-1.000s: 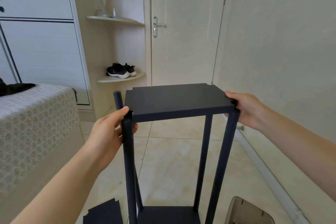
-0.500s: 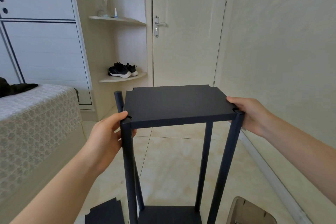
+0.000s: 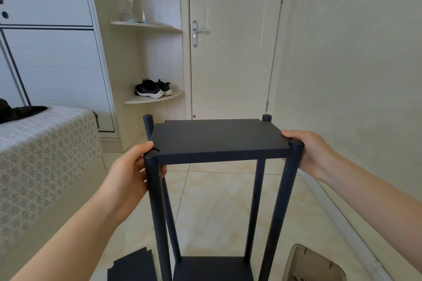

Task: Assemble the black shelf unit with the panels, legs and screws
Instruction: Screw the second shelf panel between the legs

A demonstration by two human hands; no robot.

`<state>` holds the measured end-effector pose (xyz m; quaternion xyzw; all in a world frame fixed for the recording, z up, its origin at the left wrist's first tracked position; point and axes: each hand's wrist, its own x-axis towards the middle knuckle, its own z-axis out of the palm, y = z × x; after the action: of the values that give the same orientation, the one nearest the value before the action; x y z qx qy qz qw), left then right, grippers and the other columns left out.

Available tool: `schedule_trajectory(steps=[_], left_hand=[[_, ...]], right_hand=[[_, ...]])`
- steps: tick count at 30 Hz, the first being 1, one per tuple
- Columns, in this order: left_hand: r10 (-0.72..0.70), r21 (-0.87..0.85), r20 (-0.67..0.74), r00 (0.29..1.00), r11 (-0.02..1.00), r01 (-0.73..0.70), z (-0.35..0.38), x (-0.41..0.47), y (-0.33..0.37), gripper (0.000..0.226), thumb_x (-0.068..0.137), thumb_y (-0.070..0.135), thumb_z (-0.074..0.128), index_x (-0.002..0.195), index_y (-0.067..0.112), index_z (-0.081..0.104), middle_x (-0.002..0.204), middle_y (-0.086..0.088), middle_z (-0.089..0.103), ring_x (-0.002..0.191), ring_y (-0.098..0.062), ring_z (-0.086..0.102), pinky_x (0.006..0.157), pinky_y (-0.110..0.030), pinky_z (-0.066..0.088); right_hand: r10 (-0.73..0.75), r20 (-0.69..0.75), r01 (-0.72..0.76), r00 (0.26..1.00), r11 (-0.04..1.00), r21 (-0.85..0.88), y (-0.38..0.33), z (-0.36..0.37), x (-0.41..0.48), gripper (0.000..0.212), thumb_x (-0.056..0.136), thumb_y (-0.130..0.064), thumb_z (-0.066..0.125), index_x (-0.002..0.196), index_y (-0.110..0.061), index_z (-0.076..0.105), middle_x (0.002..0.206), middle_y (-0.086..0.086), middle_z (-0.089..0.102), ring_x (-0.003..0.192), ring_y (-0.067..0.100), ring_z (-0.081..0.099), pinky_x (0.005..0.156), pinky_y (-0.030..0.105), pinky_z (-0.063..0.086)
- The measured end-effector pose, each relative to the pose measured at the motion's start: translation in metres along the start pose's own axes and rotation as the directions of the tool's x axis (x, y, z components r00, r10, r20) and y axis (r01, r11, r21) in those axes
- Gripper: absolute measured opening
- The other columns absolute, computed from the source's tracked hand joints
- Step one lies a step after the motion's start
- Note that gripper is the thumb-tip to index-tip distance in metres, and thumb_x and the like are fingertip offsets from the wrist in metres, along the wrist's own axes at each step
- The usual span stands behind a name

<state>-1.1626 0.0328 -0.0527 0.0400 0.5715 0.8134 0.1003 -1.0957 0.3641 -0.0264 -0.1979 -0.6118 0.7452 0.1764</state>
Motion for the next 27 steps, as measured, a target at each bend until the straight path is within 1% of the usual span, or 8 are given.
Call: schedule_trajectory(steps=[2,6,9,11,13,15,19,27], left_hand=[[-0.022,-0.012,0.006,1.000,1.000,0.022,0.000,-0.001,0.000,0.035,0.093,0.031,0.059,0.121,0.009,0.063,0.088,-0.008,0.072,0.081,-0.025,0.062,0.093,-0.042,0.051],[-0.047,-0.014,0.034,0.998,0.999,0.048,-0.003,-0.002,-0.001,0.039,0.093,0.030,0.057,0.124,0.008,0.063,0.091,-0.010,0.068,0.082,-0.025,0.061,0.087,-0.040,0.051],[-0.047,-0.004,0.024,0.999,0.999,0.047,-0.004,-0.002,-0.004,0.033,0.095,0.028,0.054,0.119,0.008,0.064,0.085,-0.009,0.067,0.082,-0.025,0.060,0.089,-0.040,0.052],[-0.046,0.005,0.011,0.999,0.999,0.046,-0.003,-0.004,-0.006,0.029,0.098,0.027,0.050,0.114,0.008,0.064,0.087,-0.010,0.066,0.083,-0.025,0.059,0.087,-0.039,0.051],[-0.050,0.013,0.004,0.999,0.999,0.050,-0.003,-0.005,-0.008,0.029,0.101,0.027,0.046,0.113,0.008,0.064,0.092,-0.011,0.065,0.086,-0.026,0.058,0.084,-0.037,0.051],[-0.051,0.018,0.005,0.999,0.999,0.051,-0.003,-0.004,-0.011,0.030,0.102,0.029,0.045,0.115,0.009,0.064,0.092,-0.010,0.067,0.087,-0.026,0.059,0.084,-0.037,0.051],[-0.060,0.029,0.001,0.998,0.998,0.059,-0.005,-0.004,-0.015,0.032,0.103,0.032,0.044,0.120,0.011,0.062,0.095,-0.009,0.069,0.089,-0.025,0.061,0.084,-0.038,0.051],[-0.057,0.033,0.015,0.998,0.998,0.057,-0.010,-0.003,-0.018,0.032,0.103,0.031,0.044,0.120,0.012,0.064,0.093,-0.007,0.071,0.091,-0.026,0.060,0.085,-0.037,0.050]], right_hand=[[0.028,0.019,-0.028,0.999,0.999,0.027,0.002,-0.002,-0.002,0.010,0.091,-0.017,0.062,0.091,-0.010,0.068,0.067,0.000,0.066,0.062,0.016,0.059,0.061,0.030,0.046],[0.057,0.016,-0.058,0.998,0.995,0.082,0.008,-0.004,-0.003,0.015,0.090,-0.021,0.065,0.101,-0.010,0.067,0.075,0.003,0.065,0.067,0.017,0.059,0.060,0.029,0.050],[0.074,0.016,-0.076,0.997,0.990,0.118,0.012,-0.003,-0.002,0.016,0.091,-0.022,0.064,0.101,-0.010,0.066,0.077,0.003,0.063,0.067,0.017,0.059,0.061,0.028,0.050],[0.093,0.012,-0.094,0.996,0.985,0.144,0.015,-0.003,-0.001,0.016,0.091,-0.020,0.064,0.102,-0.008,0.065,0.078,0.003,0.064,0.068,0.017,0.060,0.063,0.029,0.050],[0.112,0.002,-0.111,0.994,0.979,0.173,0.020,-0.004,0.000,0.016,0.092,-0.018,0.062,0.104,-0.008,0.066,0.079,0.003,0.065,0.067,0.017,0.061,0.060,0.029,0.051],[0.127,-0.009,-0.123,0.992,0.974,0.188,0.023,-0.004,0.001,0.013,0.093,-0.017,0.061,0.103,-0.009,0.066,0.076,0.002,0.065,0.064,0.016,0.061,0.057,0.028,0.051],[0.129,-0.021,-0.122,0.991,0.970,0.210,0.028,-0.004,0.001,0.013,0.093,-0.017,0.062,0.103,-0.009,0.065,0.077,0.003,0.063,0.066,0.017,0.059,0.065,0.030,0.050],[0.133,-0.021,-0.123,0.991,0.957,0.263,0.033,-0.002,-0.003,0.012,0.093,-0.017,0.061,0.102,-0.010,0.067,0.076,0.002,0.068,0.065,0.016,0.064,0.065,0.029,0.052]])
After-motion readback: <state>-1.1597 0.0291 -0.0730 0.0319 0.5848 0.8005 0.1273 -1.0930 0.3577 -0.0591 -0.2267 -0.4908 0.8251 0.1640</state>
